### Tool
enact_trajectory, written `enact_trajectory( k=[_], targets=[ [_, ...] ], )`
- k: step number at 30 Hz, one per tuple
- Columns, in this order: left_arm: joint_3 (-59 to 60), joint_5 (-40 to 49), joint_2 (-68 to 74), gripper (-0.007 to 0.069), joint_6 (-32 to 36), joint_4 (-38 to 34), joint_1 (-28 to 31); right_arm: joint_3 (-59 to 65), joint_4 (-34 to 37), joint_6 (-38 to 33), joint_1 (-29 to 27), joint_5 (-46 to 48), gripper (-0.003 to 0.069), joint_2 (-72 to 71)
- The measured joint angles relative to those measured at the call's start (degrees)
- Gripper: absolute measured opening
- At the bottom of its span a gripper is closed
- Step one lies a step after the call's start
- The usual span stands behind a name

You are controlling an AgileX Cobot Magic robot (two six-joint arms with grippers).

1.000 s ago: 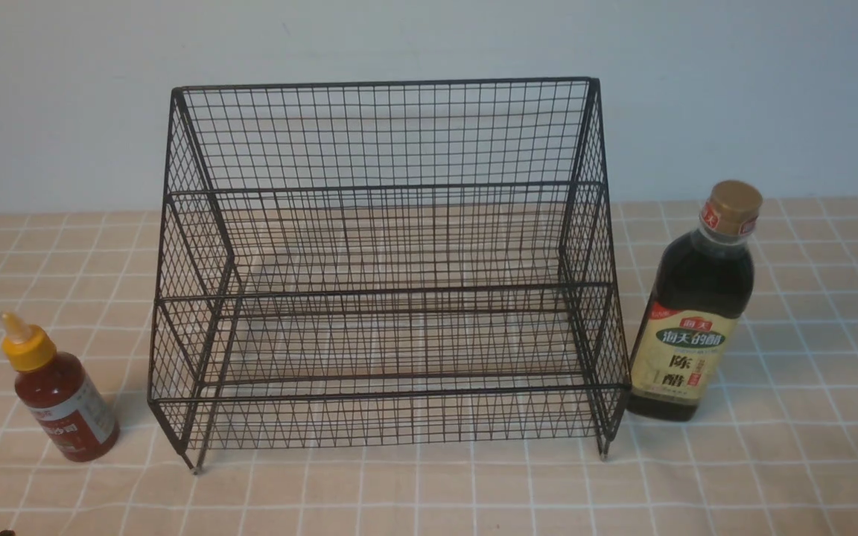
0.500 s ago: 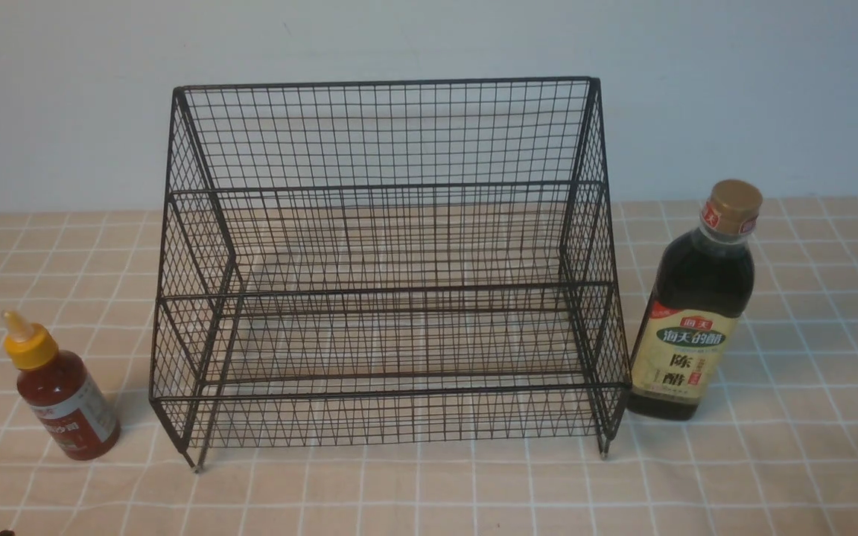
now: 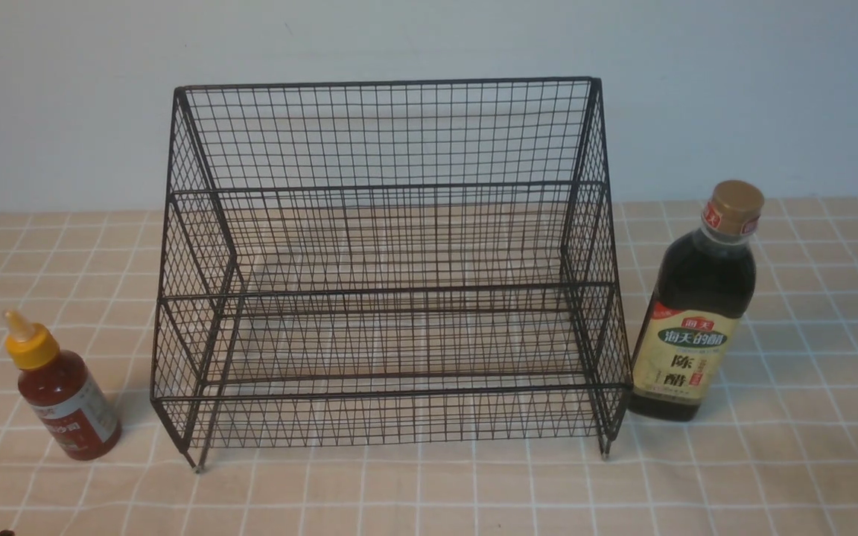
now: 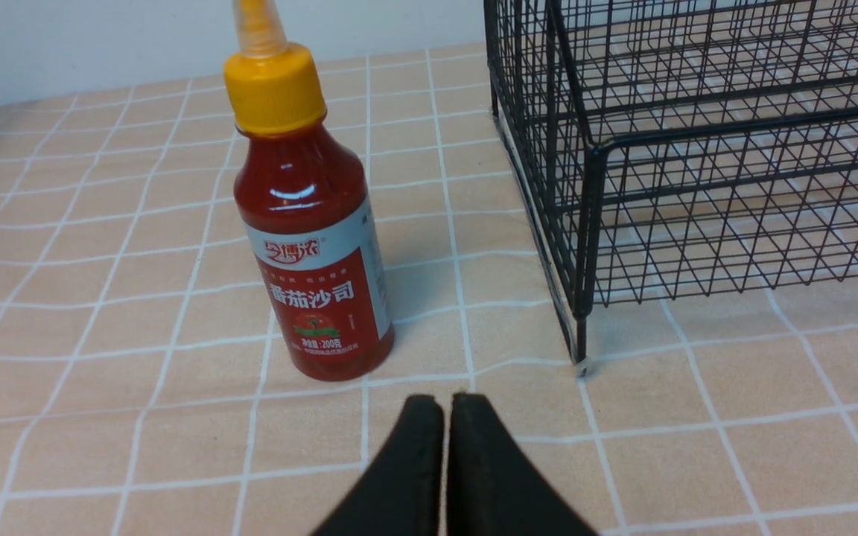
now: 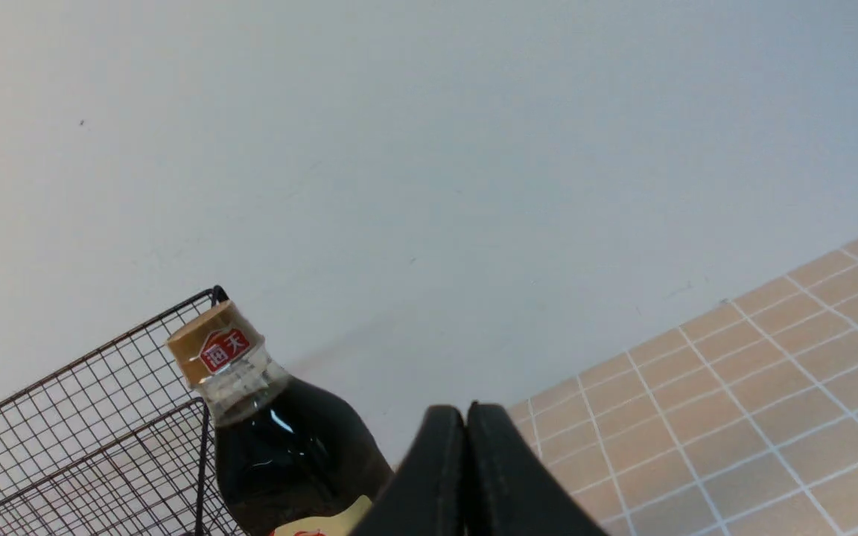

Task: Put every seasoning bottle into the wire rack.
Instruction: Use the right arm to grab the condiment bottle closest to it

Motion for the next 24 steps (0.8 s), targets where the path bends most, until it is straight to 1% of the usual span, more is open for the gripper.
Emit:
enact_trajectory(
  k=[2,7,8,11,15,16,17,18,20,21,24],
  targets=[
    [0.0,0.0,0.0,-0.0007,0.0,0.0,0.0,0.0,0.6,-0.2,0.0,0.0,-0.0014,0.0],
    [0.0,0.0,0.0,-0.0007,0.0,0.0,0.0,-0.3,8.2,3.2,0.2,-1.2,-0.0014,0.0],
    [0.0,0.0,0.0,-0.0007,0.0,0.0,0.0,-2.4,10.5,3.7,0.6,0.5,-0.0014,0.0],
    [0.0,0.0,0.0,-0.0007,0.0,0.0,0.0,-9.6,10.4,2.0,1.1,4.9,-0.0014,0.9],
    [0.0,0.0,0.0,-0.0007,0.0,0.0,0.0,-27.3,5.1,-1.8,1.1,17.3,-0.0014,13.7],
    [0.0,0.0,0.0,-0.0007,0.0,0.0,0.0,-31.4,3.3,-2.2,1.1,22.4,-0.0014,18.9],
    [0.0,0.0,0.0,-0.0007,0.0,0.0,0.0,-33.0,2.4,-2.2,1.1,23.3,-0.0014,19.8],
    [0.0,0.0,0.0,-0.0007,0.0,0.0,0.0,-39.5,-1.4,-2.5,1.1,31.7,-0.0013,27.9],
    [0.0,0.0,0.0,-0.0007,0.0,0.0,0.0,-48.0,-7.8,-2.5,1.1,41.1,-0.0013,37.5],
    [0.0,0.0,0.0,-0.0007,0.0,0.0,0.0,-51.0,-10.1,-2.4,1.1,45.3,-0.0013,40.9],
    [0.0,0.0,0.0,-0.0007,0.0,0.0,0.0,-60.0,-16.7,-2.4,1.1,53.6,-0.0011,50.3]
  ],
)
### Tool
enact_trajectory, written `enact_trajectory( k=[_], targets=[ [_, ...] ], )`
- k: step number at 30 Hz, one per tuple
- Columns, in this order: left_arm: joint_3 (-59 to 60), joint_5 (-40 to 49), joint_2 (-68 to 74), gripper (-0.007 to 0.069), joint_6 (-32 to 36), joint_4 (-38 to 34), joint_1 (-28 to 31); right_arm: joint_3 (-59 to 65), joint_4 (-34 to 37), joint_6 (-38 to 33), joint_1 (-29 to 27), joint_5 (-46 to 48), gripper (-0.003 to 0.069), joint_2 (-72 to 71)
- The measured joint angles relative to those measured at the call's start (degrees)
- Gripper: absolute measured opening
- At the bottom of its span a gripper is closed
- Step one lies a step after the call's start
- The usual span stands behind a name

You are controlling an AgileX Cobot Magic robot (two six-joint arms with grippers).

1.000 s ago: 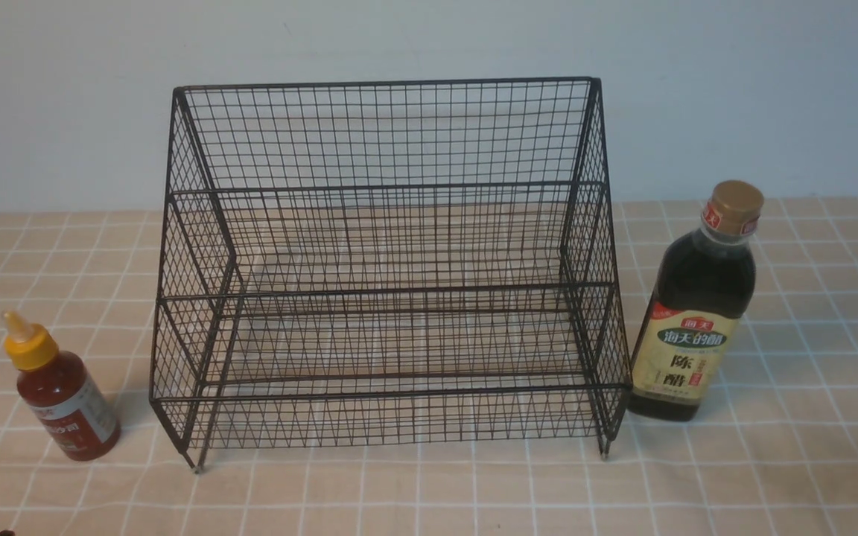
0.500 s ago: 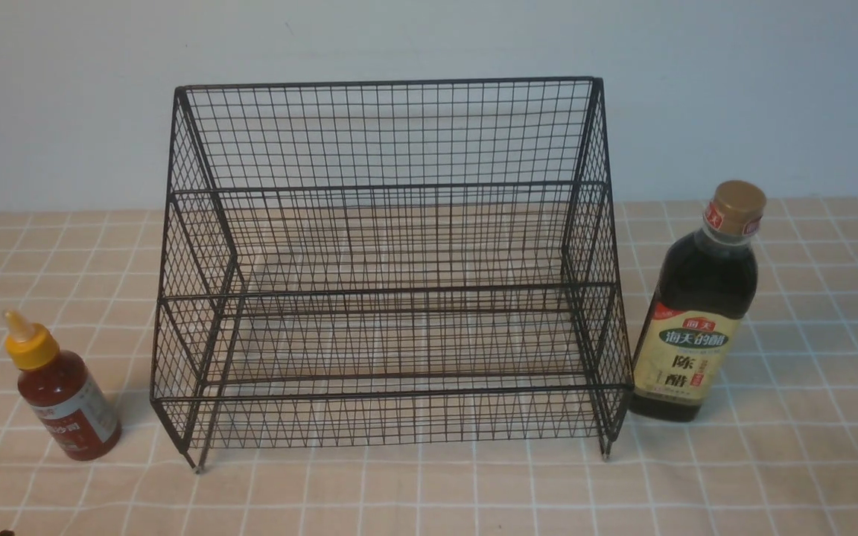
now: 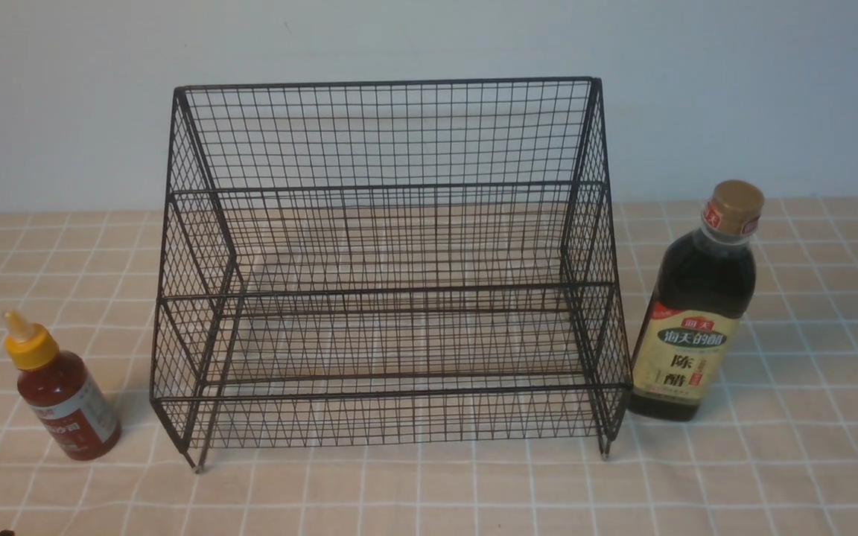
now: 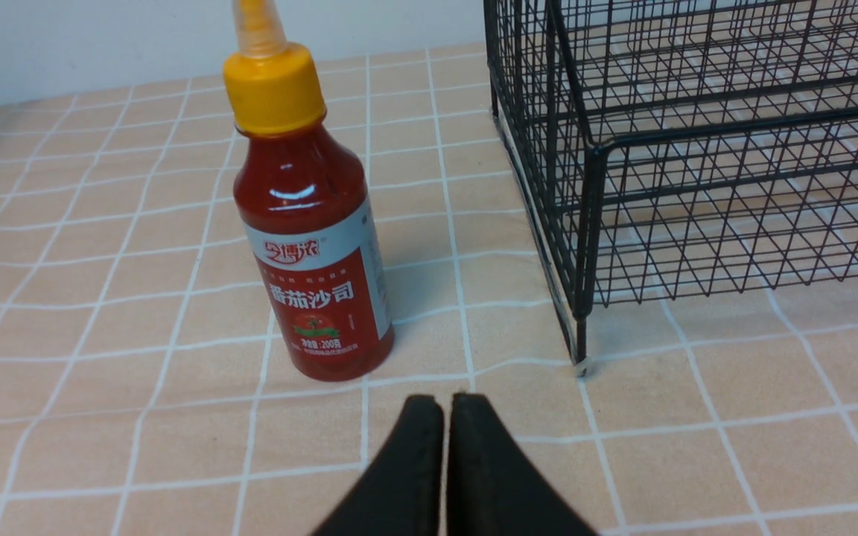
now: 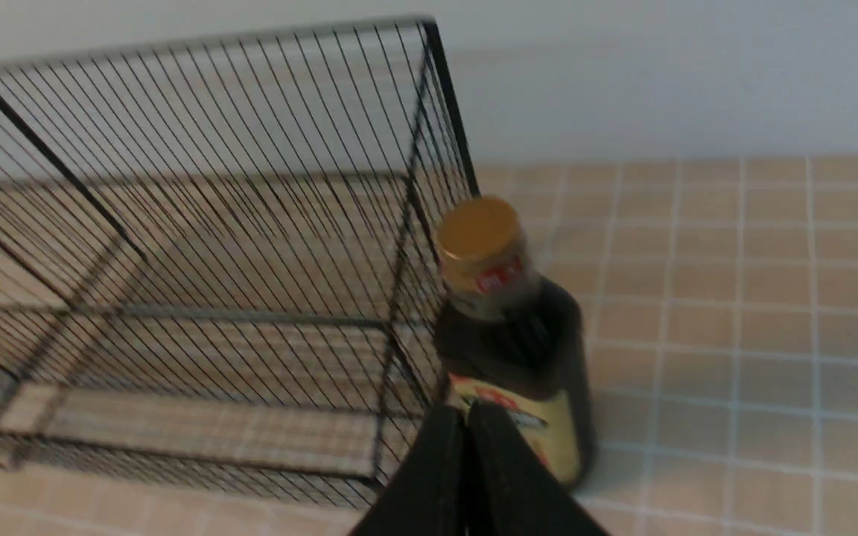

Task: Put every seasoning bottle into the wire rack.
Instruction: Use the right arm to grab the condiment bottle closest to it

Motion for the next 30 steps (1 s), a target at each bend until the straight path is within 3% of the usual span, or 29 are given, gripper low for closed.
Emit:
enact_trajectory(
  k=[4,10,20,21,24,27,30],
  targets=[
    [0.0,0.0,0.0,-0.0007,0.0,0.0,0.0,-10.0,-7.4,0.7,0.0,7.2,-0.0007,12.6],
    [0.0,0.0,0.0,-0.0007,0.0,0.0,0.0,-22.7,-8.3,3.5,2.0,13.9,0.0062,26.0],
    [0.0,0.0,0.0,-0.0007,0.0,0.0,0.0,-28.9,-18.1,7.8,14.9,14.0,0.0494,36.9],
    [0.0,0.0,0.0,-0.0007,0.0,0.0,0.0,-28.9,-18.4,7.8,14.9,13.9,0.0494,36.9],
    [0.0,0.0,0.0,-0.0007,0.0,0.0,0.0,-28.9,-21.8,9.1,16.1,13.1,0.0592,39.1],
    [0.0,0.0,0.0,-0.0007,0.0,0.0,0.0,-28.9,-23.0,9.6,16.1,12.0,0.0606,41.2],
    [0.0,0.0,0.0,-0.0007,0.0,0.0,0.0,-28.9,-23.2,9.7,16.1,11.9,0.0575,42.6]
  ],
)
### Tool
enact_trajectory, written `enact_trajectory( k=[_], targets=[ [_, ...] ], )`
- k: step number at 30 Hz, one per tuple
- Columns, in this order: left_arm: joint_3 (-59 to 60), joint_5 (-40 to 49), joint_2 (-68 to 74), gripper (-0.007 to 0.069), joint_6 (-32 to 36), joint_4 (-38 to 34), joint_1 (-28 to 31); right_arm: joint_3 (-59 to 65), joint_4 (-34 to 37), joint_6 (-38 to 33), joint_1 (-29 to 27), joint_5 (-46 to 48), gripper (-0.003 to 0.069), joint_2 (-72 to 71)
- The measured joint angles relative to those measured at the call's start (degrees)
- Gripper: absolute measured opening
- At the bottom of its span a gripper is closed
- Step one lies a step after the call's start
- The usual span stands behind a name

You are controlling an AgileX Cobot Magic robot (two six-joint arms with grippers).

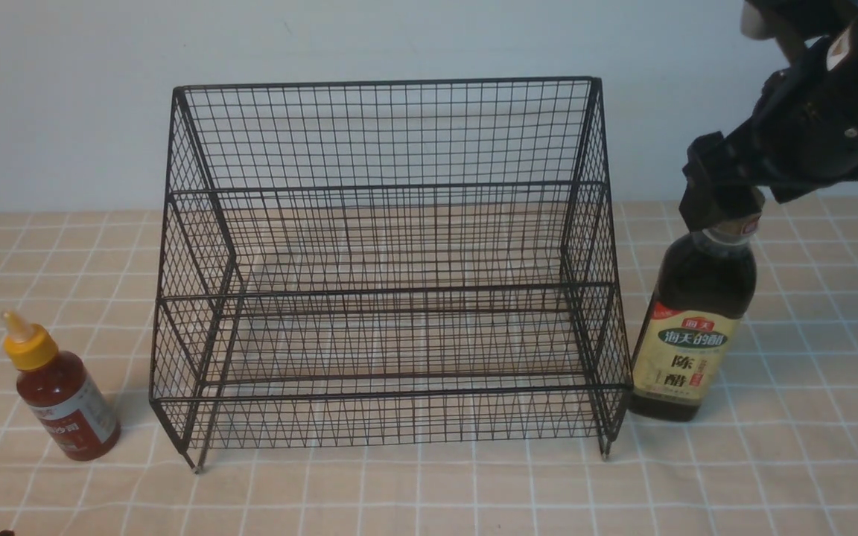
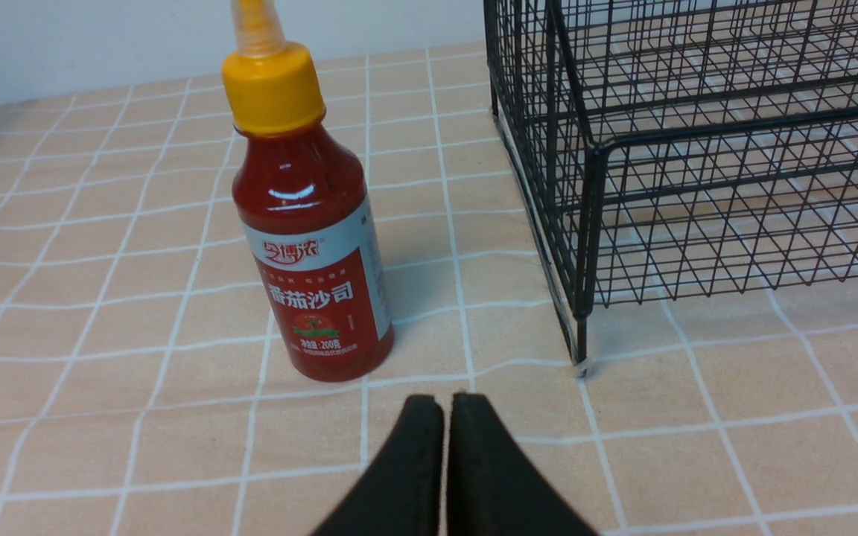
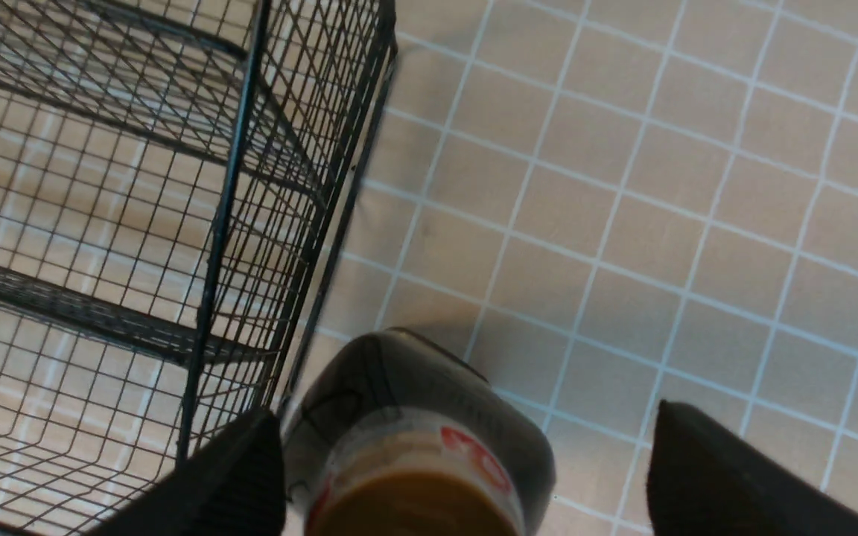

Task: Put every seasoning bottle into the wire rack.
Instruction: Use the right arm to grab the condiment bottle closest to it

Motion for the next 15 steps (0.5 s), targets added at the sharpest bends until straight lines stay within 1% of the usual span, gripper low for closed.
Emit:
enact_trajectory(
  k=[2,5,7,15],
  targets=[
    [0.0,0.0,0.0,-0.0007,0.0,0.0,0.0,0.0,0.5,0.1,0.0,0.0,0.0517,0.7],
    [0.0,0.0,0.0,-0.0007,0.0,0.0,0.0,0.0,1.4,0.1,0.0,0.2,0.0377,1.2],
    [0.0,0.0,0.0,-0.0007,0.0,0.0,0.0,-0.1,1.9,0.1,0.0,0.8,0.0319,1.3],
    [0.0,0.0,0.0,-0.0007,0.0,0.0,0.0,-0.6,1.9,0.0,0.0,2.5,0.0325,1.2]
  ],
)
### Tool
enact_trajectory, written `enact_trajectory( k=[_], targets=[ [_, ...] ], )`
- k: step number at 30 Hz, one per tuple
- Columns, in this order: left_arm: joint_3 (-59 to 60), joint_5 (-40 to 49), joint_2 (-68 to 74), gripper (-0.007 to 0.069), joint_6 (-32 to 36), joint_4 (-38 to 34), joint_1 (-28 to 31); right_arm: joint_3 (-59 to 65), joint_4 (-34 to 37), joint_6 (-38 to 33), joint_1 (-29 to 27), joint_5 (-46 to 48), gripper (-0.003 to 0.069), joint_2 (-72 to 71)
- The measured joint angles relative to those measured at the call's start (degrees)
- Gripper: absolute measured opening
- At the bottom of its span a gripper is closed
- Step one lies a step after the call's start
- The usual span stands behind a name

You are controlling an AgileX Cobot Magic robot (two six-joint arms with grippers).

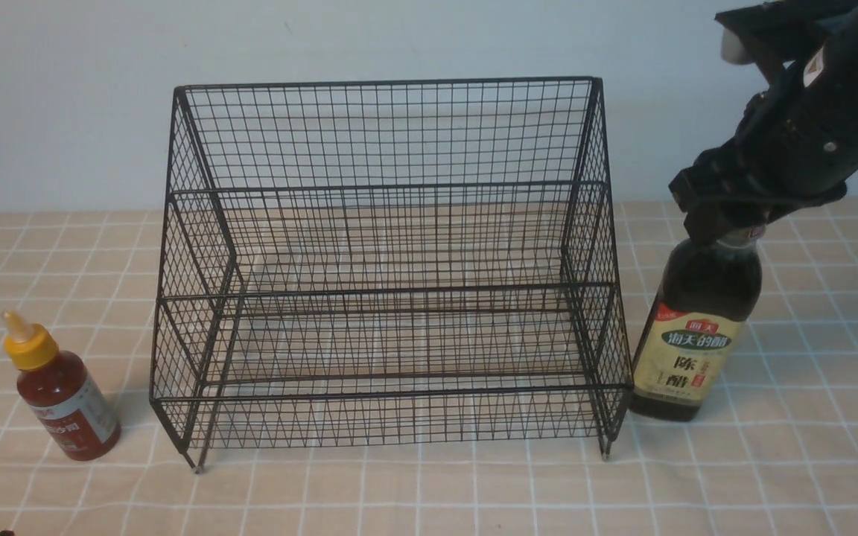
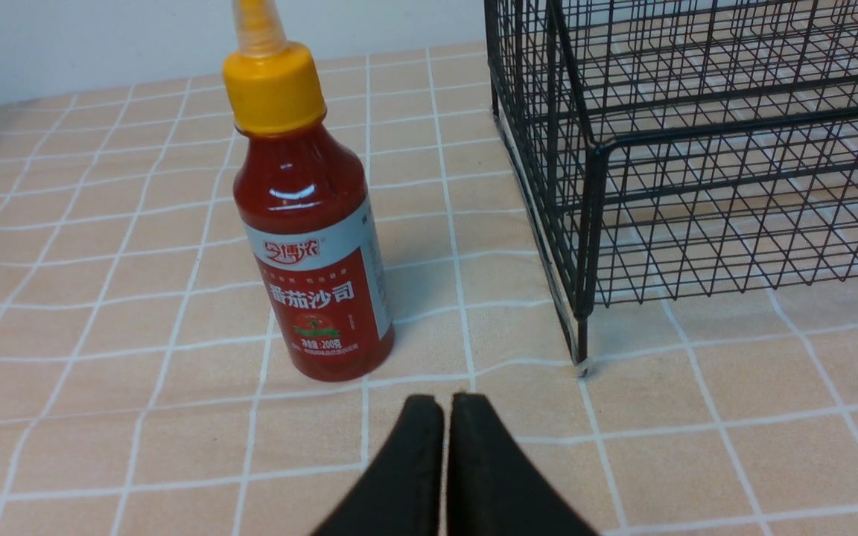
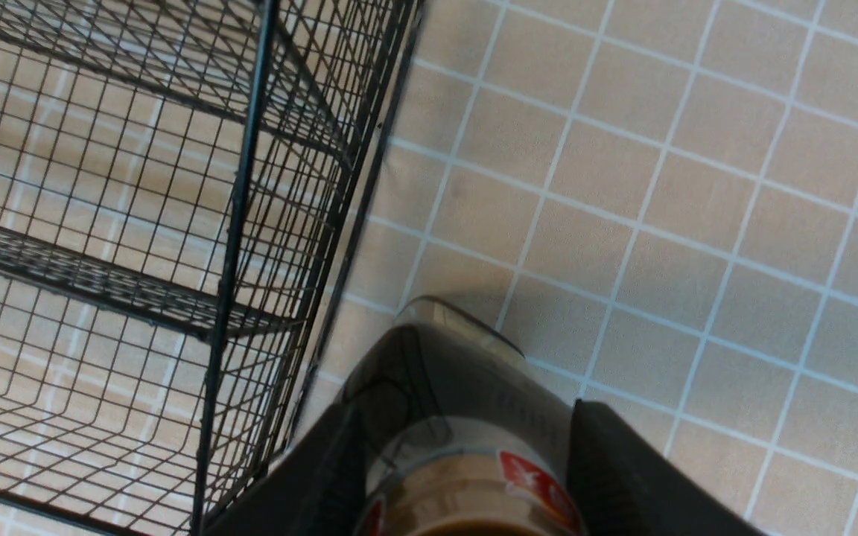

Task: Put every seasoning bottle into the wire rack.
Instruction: Use the right arm to put the condiment bottle back on the shelf

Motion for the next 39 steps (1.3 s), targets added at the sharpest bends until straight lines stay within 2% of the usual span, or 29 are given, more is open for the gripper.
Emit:
enact_trajectory(
  k=[5,14,17,25,29,39],
  targets=[
    [0.0,0.0,0.0,-0.0007,0.0,0.0,0.0,-2.5,-0.4,0.0,0.0,2.8,0.0325,-1.9],
    [0.0,0.0,0.0,-0.0007,0.0,0.0,0.0,-14.9,-2.6,0.1,0.0,4.6,0.0325,-8.1],
    [0.0,0.0,0.0,-0.0007,0.0,0.0,0.0,-18.1,-0.9,0.1,0.0,5.0,0.0325,-8.4],
    [0.0,0.0,0.0,-0.0007,0.0,0.0,0.0,-26.4,11.9,-3.3,0.0,5.8,0.0325,-8.6],
    [0.0,0.0,0.0,-0.0007,0.0,0.0,0.0,-26.7,15.6,-4.8,0.1,6.0,0.0325,-7.8],
    [0.0,0.0,0.0,-0.0007,0.0,0.0,0.0,-26.7,10.7,-5.8,8.8,-0.2,0.0325,-1.3]
  ],
)
